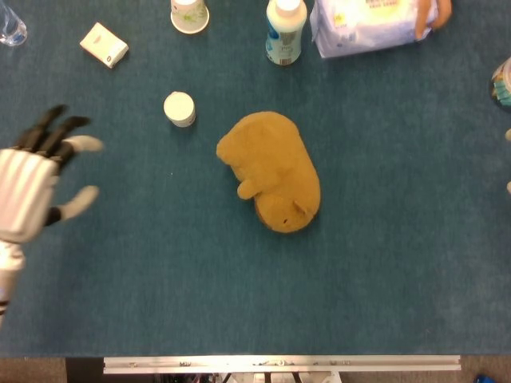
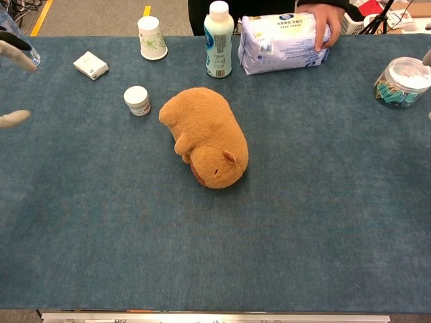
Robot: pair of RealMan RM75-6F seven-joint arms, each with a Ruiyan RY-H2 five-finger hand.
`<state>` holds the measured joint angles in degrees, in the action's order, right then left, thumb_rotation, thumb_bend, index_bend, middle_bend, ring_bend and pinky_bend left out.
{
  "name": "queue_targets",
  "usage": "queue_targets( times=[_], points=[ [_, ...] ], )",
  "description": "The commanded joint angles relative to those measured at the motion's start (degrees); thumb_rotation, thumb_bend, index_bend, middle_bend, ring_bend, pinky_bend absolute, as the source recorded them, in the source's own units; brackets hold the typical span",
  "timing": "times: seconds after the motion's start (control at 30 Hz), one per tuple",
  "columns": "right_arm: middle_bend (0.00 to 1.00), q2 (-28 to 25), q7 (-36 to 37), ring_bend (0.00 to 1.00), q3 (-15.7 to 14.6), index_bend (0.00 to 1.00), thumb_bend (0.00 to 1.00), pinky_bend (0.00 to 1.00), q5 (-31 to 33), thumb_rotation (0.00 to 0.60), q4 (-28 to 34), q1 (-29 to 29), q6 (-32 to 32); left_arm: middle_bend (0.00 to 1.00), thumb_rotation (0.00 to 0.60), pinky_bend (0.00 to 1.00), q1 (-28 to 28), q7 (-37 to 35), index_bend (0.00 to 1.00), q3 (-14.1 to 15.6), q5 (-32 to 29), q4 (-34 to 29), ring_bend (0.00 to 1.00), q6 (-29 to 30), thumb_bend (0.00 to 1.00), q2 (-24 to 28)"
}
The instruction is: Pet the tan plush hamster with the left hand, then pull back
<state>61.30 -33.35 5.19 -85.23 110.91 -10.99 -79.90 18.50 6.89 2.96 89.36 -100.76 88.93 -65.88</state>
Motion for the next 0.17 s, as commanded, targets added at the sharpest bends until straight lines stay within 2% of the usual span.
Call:
queue_targets(
  times=[0.03, 0.17],
  points=[
    [0.29, 0.6, -1.1, 0.09, -0.2, 0.39, 0.0, 0.22, 1.0, 0.6, 0.4, -0.4, 0.8, 0.23, 0.6, 0.33, -2.9, 0.6, 0.36, 0.2, -2.0, -1.3, 0.12, 2.4, 0.2, 3.2],
    [0.29, 1.0, -1.8, 0.09, -0.5, 0.39, 0.0, 0.22, 1.7, 0.6, 0.4, -0.3, 1.0, 0.23, 0.6, 0.33, -5.5, 0.8, 0.36, 0.1, -2.6, -2.2, 0.12, 4.5, 0.2, 5.0]
  ],
)
